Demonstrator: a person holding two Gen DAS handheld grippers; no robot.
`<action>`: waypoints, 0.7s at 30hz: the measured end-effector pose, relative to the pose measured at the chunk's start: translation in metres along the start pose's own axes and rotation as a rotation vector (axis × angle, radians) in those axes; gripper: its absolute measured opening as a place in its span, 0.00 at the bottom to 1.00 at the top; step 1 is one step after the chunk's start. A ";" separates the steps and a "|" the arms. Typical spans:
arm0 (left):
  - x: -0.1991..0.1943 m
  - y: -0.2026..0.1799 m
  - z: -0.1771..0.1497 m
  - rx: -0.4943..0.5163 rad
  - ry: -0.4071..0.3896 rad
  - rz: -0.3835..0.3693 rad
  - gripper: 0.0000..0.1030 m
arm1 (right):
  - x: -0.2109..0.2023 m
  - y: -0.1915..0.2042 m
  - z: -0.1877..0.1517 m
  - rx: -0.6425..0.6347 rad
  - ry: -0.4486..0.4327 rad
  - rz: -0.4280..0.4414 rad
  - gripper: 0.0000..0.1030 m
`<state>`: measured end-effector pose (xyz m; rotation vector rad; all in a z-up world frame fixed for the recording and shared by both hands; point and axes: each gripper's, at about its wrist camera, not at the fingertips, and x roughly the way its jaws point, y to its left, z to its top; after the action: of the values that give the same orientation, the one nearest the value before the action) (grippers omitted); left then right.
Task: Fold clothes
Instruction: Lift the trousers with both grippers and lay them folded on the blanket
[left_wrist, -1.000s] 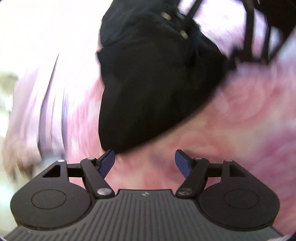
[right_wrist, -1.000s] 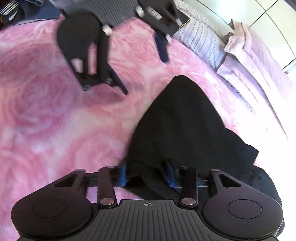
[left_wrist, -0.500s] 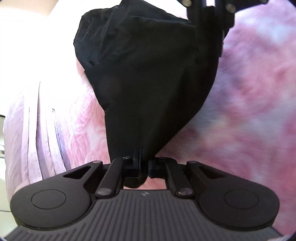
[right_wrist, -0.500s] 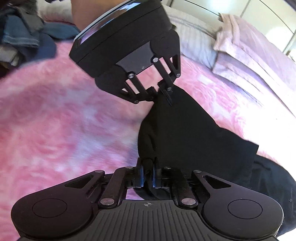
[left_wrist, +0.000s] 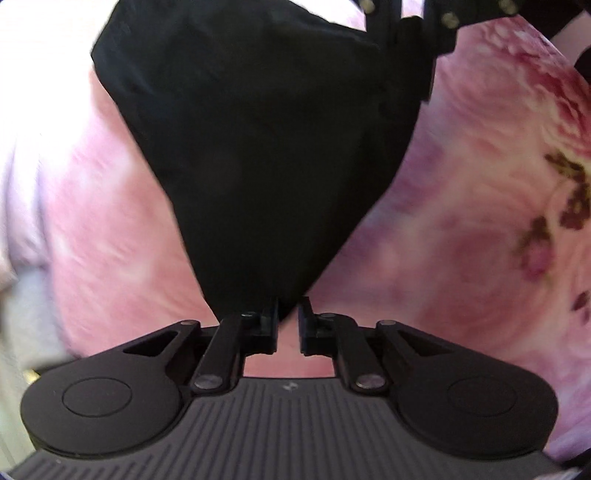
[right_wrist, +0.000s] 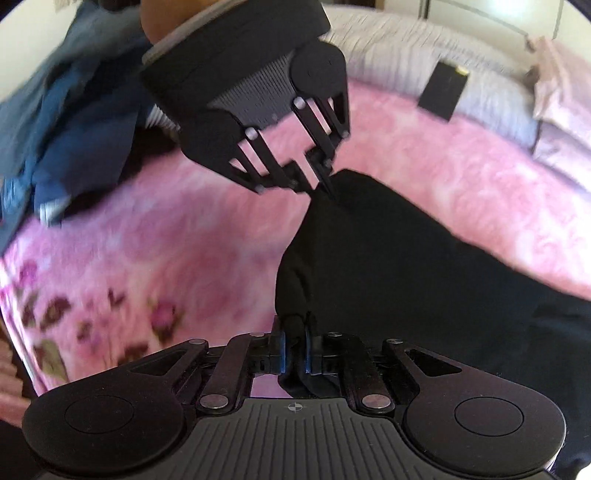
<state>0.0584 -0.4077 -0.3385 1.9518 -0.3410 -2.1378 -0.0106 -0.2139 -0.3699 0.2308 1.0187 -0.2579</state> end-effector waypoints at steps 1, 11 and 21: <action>0.000 0.002 -0.001 -0.034 0.000 -0.025 0.12 | 0.004 -0.001 -0.004 0.010 0.012 0.013 0.13; 0.008 0.079 0.034 -0.400 -0.188 -0.139 0.32 | -0.045 -0.093 -0.066 0.577 -0.093 -0.155 0.48; 0.115 0.157 0.112 -0.495 -0.290 -0.264 0.35 | -0.010 -0.184 -0.155 1.288 -0.297 -0.118 0.48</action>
<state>-0.0618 -0.5911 -0.3871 1.4751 0.3929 -2.3756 -0.1991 -0.3393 -0.4528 1.2534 0.4431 -1.0114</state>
